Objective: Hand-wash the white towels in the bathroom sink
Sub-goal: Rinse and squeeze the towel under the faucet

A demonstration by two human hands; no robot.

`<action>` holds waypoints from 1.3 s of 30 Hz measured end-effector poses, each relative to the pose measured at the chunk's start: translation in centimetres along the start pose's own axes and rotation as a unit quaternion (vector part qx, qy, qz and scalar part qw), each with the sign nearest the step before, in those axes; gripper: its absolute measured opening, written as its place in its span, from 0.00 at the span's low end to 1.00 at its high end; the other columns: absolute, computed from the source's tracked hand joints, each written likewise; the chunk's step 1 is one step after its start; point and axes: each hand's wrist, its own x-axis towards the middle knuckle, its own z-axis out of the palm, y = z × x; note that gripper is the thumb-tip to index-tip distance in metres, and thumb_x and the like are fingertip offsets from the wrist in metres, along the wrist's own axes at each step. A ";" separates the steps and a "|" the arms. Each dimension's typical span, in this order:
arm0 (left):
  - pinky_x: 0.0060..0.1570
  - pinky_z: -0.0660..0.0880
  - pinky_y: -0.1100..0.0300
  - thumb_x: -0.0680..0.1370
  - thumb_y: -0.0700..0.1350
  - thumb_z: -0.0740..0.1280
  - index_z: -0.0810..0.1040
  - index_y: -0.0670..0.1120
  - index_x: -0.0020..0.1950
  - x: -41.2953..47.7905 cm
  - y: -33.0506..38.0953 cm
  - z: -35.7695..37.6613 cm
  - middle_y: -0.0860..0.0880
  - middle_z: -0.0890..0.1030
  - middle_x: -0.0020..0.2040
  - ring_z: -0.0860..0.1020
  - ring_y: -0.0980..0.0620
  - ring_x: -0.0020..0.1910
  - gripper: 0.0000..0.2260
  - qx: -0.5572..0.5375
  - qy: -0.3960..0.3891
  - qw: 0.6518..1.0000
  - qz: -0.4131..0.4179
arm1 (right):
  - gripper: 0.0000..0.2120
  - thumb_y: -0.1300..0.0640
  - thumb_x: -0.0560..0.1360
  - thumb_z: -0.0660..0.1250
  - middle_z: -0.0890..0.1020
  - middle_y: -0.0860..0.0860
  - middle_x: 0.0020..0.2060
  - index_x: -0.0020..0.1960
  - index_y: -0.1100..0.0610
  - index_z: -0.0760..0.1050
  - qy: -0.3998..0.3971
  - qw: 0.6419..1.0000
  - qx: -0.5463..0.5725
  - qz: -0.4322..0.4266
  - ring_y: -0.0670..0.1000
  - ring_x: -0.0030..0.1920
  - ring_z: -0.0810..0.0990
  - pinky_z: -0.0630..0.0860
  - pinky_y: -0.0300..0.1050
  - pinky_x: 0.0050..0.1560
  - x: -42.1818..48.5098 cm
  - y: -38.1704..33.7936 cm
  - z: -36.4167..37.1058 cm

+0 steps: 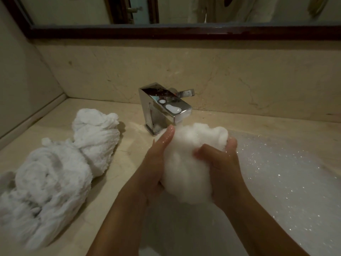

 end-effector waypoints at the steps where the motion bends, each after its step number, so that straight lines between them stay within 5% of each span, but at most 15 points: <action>1: 0.50 0.84 0.49 0.75 0.61 0.68 0.84 0.46 0.62 0.3 -0.2 -0.1 0.41 0.86 0.58 0.86 0.43 0.55 0.24 0.008 0.017 1.000 0.016 | 0.36 0.61 0.67 0.76 0.79 0.52 0.58 0.70 0.46 0.64 0.000 1.000 -0.009 -0.003 0.57 0.54 0.83 0.85 0.53 0.37 0.0 -0.1 0.1; 5: 0.49 0.84 0.50 0.74 0.62 0.74 0.80 0.50 0.66 0.5 -0.8 0.0 0.48 0.86 0.56 0.86 0.48 0.54 0.25 0.109 0.131 0.981 0.093 | 0.35 0.50 0.61 0.73 0.79 0.48 0.56 0.65 0.40 0.65 0.019 0.997 -0.065 -0.029 0.54 0.53 0.83 0.84 0.56 0.42 -0.1 -0.1 0.7; 8: 0.44 0.81 0.58 0.78 0.55 0.72 0.76 0.52 0.65 0.4 -0.8 0.4 0.54 0.83 0.53 0.83 0.57 0.48 0.17 0.143 0.204 0.956 0.158 | 0.29 0.44 0.69 0.75 0.78 0.42 0.53 0.65 0.42 0.66 0.072 0.978 -0.177 -0.085 0.44 0.49 0.80 0.80 0.41 0.42 -0.2 0.3 1.1; 10: 0.45 0.79 0.58 0.79 0.54 0.72 0.73 0.53 0.64 0.5 -0.8 0.6 0.56 0.81 0.52 0.81 0.61 0.46 0.16 0.171 0.240 0.938 0.183 | 0.24 0.50 0.78 0.74 0.75 0.39 0.51 0.66 0.43 0.64 0.086 0.965 -0.224 -0.108 0.41 0.48 0.79 0.75 0.32 0.39 -0.4 0.8 1.4; 13: 0.49 0.81 0.53 0.81 0.58 0.68 0.70 0.55 0.66 0.4 -1.1 1.2 0.57 0.80 0.53 0.81 0.58 0.50 0.16 0.209 0.231 0.933 0.179 | 0.22 0.49 0.84 0.65 0.74 0.42 0.65 0.75 0.43 0.62 0.062 0.963 -0.242 -0.103 0.47 0.62 0.78 0.79 0.45 0.56 -0.6 1.7 1.9; 15: 0.50 0.82 0.52 0.83 0.66 0.57 0.73 0.53 0.66 0.3 -1.4 1.4 0.53 0.82 0.54 0.82 0.55 0.51 0.21 0.231 0.183 0.939 0.177 | 0.29 0.34 0.82 0.59 0.63 0.44 0.77 0.81 0.35 0.57 0.022 0.967 -0.242 -0.071 0.46 0.71 0.69 0.74 0.48 0.63 -0.9 1.8 2.6; 17: 0.57 0.82 0.48 0.80 0.71 0.47 0.81 0.52 0.61 0.4 -1.6 1.0 0.48 0.86 0.54 0.84 0.52 0.54 0.32 0.211 0.113 0.958 0.159 | 0.34 0.17 0.70 0.53 0.56 0.40 0.79 0.75 0.22 0.55 -0.007 0.967 -0.249 -0.050 0.48 0.73 0.68 0.76 0.53 0.67 -1.1 2.2 3.0; 19: 0.63 0.79 0.41 0.75 0.75 0.46 0.87 0.56 0.53 0.6 -1.8 0.5 0.46 0.88 0.53 0.85 0.48 0.57 0.36 0.184 0.086 0.971 0.127 | 0.36 0.12 0.62 0.54 0.64 0.46 0.76 0.69 0.17 0.57 -0.002 0.965 -0.260 -0.047 0.49 0.68 0.76 0.82 0.52 0.61 -1.1 2.6 2.8; 21: 0.66 0.76 0.41 0.74 0.75 0.47 0.87 0.61 0.54 0.7 -1.8 0.1 0.48 0.88 0.53 0.84 0.49 0.59 0.34 0.215 0.066 0.966 0.126 | 0.37 0.17 0.67 0.61 0.73 0.48 0.70 0.73 0.26 0.59 0.009 0.961 -0.269 -0.059 0.44 0.59 0.79 0.82 0.42 0.51 -0.8 2.5 2.3; 25: 0.51 0.80 0.54 0.86 0.57 0.56 0.85 0.50 0.55 0.9 -1.5 -0.3 0.52 0.87 0.46 0.85 0.55 0.49 0.19 0.240 0.099 0.947 0.190 | 0.26 0.35 0.79 0.67 0.79 0.48 0.61 0.71 0.47 0.69 0.083 0.964 -0.238 -0.087 0.49 0.57 0.81 0.82 0.53 0.56 0.5 1.6 0.7; 28: 0.43 0.77 0.63 0.82 0.49 0.67 0.85 0.53 0.50 1.2 -1.6 -0.7 0.52 0.85 0.42 0.83 0.57 0.42 0.06 0.310 0.110 0.922 0.203 | 0.20 0.41 0.82 0.65 0.79 0.46 0.56 0.68 0.49 0.67 0.112 0.981 -0.149 -0.046 0.48 0.53 0.82 0.82 0.49 0.51 0.7 0.4 0.2; 30: 0.46 0.76 0.62 0.76 0.62 0.65 0.82 0.57 0.45 1.3 -2.0 -0.7 0.52 0.82 0.47 0.80 0.54 0.46 0.11 0.387 0.120 0.892 0.201 | 0.21 0.39 0.83 0.63 0.79 0.49 0.57 0.70 0.50 0.66 0.108 0.989 -0.101 -0.012 0.51 0.54 0.83 0.84 0.52 0.51 0.6 -0.1 0.2; 32: 0.45 0.75 0.61 0.76 0.68 0.61 0.78 0.56 0.47 1.2 -2.0 -0.3 0.49 0.79 0.49 0.78 0.54 0.46 0.17 0.373 0.118 0.903 0.178 | 0.22 0.37 0.84 0.60 0.83 0.50 0.56 0.70 0.51 0.69 0.092 0.992 -0.088 0.009 0.53 0.54 0.85 0.85 0.57 0.53 0.6 -0.3 0.7; 35: 0.38 0.71 0.71 0.81 0.68 0.52 0.73 0.57 0.62 0.2 -1.5 0.7 0.53 0.79 0.45 0.77 0.63 0.39 0.20 0.344 0.097 0.927 0.112 | 0.22 0.38 0.85 0.57 0.88 0.52 0.52 0.65 0.52 0.79 0.052 0.997 -0.048 0.033 0.54 0.51 0.89 0.86 0.58 0.55 0.6 0.1 1.0; 39: 0.41 0.68 0.73 0.79 0.69 0.43 0.66 0.60 0.75 -0.4 -0.9 1.0 0.57 0.79 0.45 0.74 0.65 0.40 0.29 0.405 0.097 0.906 0.074 | 0.20 0.42 0.87 0.55 0.89 0.52 0.51 0.62 0.50 0.82 0.002 0.998 -0.025 0.057 0.53 0.52 0.89 0.84 0.58 0.58 0.3 0.8 1.3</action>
